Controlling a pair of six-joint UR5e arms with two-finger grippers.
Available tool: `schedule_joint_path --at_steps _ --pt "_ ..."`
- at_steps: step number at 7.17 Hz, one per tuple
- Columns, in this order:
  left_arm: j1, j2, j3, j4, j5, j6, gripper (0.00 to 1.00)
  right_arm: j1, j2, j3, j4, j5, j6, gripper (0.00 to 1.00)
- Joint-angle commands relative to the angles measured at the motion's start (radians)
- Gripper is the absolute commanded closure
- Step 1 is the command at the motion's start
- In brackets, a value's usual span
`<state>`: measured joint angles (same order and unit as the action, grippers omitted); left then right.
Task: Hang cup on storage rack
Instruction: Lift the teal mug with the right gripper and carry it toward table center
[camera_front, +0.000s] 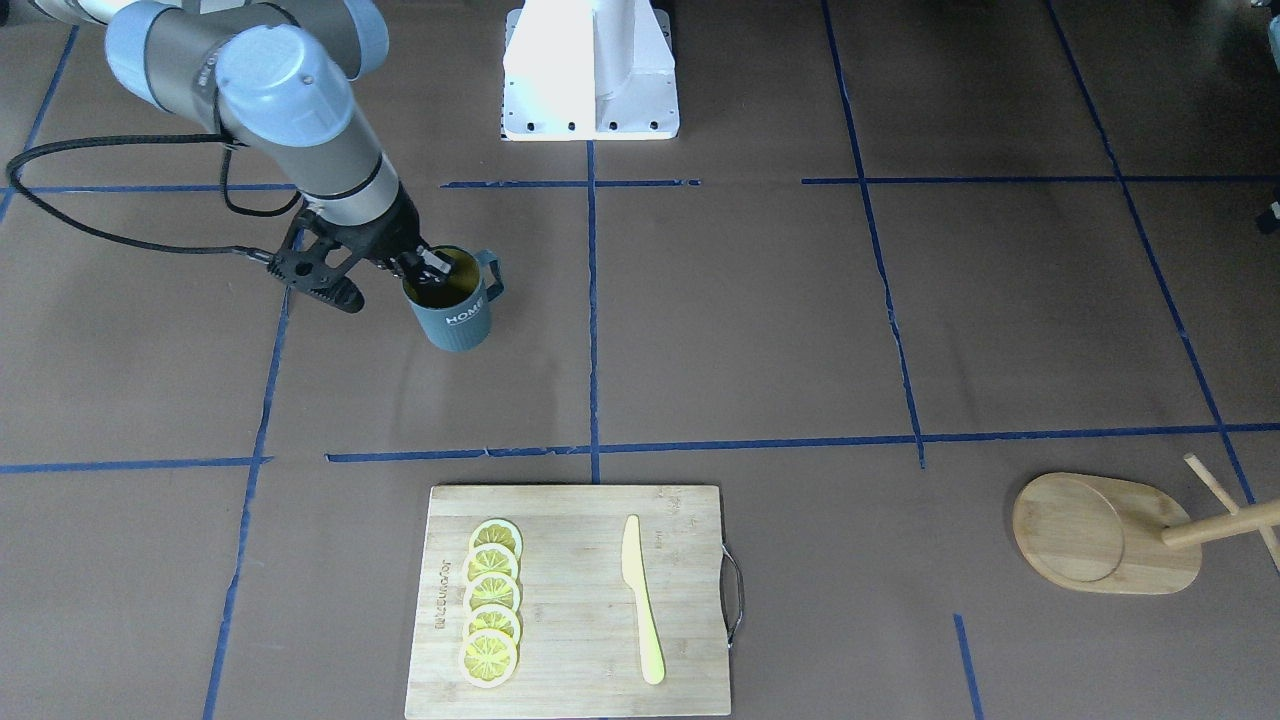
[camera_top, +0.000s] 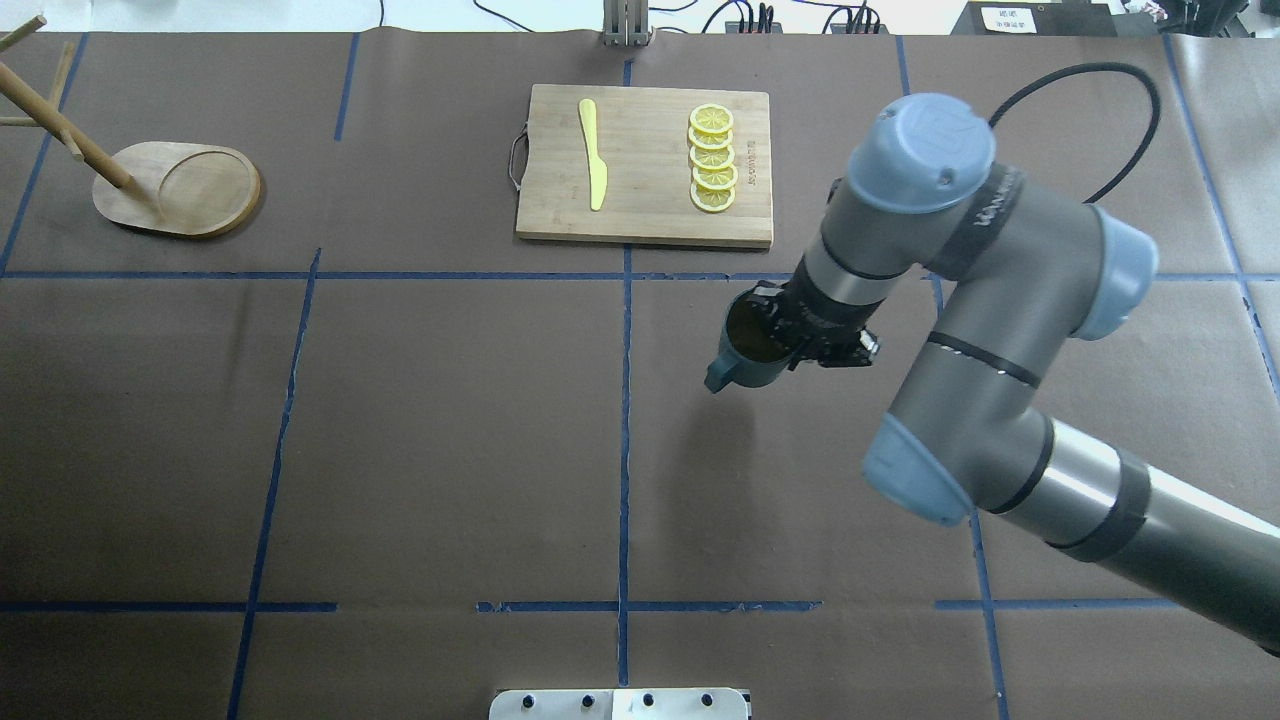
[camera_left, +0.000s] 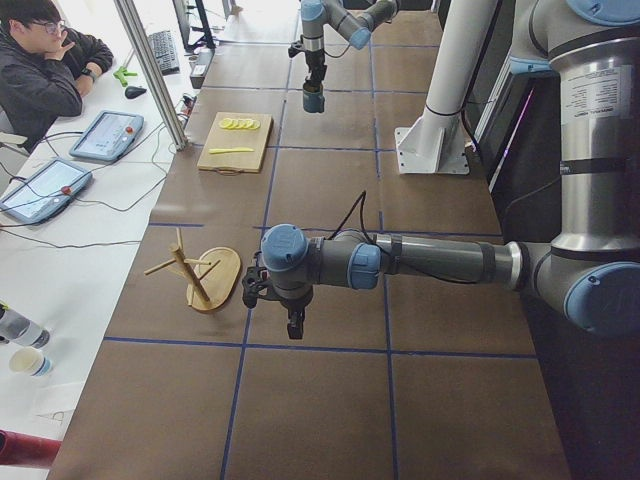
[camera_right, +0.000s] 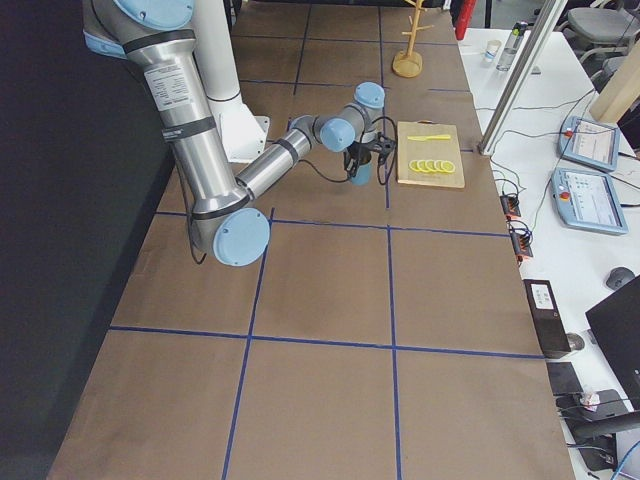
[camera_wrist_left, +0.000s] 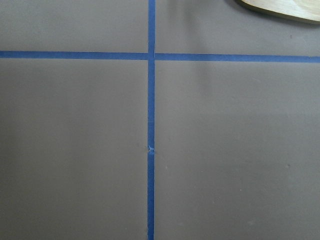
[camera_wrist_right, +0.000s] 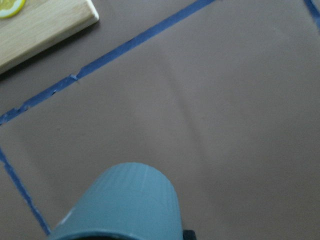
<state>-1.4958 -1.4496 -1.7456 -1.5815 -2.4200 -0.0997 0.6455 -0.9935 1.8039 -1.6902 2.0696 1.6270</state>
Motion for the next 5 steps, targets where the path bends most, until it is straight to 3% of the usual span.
schedule_joint_path --at_steps 1,3,5 --pt "0.0 0.0 0.0 0.0 -0.001 0.0 0.0 -0.107 0.174 -0.14 -0.005 -0.094 0.176 1.0" --pt "0.0 0.0 0.003 0.0 -0.001 0.0 0.0 -0.133 0.237 -0.205 0.001 -0.095 0.195 0.97" --pt "0.0 0.0 0.005 0.0 -0.001 0.0 0.0 -0.156 0.233 -0.225 0.001 -0.095 0.188 0.93"
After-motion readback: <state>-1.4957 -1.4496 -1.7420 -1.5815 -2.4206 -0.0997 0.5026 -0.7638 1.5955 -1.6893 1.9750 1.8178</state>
